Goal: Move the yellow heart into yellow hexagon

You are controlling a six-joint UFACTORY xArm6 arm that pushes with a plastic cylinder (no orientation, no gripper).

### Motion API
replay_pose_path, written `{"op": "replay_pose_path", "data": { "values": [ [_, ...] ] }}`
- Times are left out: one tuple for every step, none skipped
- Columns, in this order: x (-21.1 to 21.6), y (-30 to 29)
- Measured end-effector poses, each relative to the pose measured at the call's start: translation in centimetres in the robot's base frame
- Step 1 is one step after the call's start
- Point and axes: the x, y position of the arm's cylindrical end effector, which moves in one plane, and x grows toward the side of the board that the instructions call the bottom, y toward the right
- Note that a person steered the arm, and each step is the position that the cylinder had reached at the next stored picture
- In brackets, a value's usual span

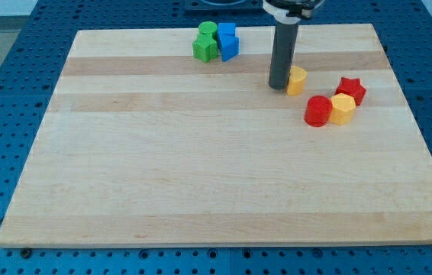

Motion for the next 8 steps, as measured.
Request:
{"op": "replay_pose_path", "data": {
  "values": [
    [-3.5,-1.2],
    [-4.1,-0.6],
    [-2.1,2.0],
    [0.2,2.5],
    [1.0,3.6],
    [1.5,5.5],
    [1.8,6.5],
    [1.8,6.3]
  ]
}}
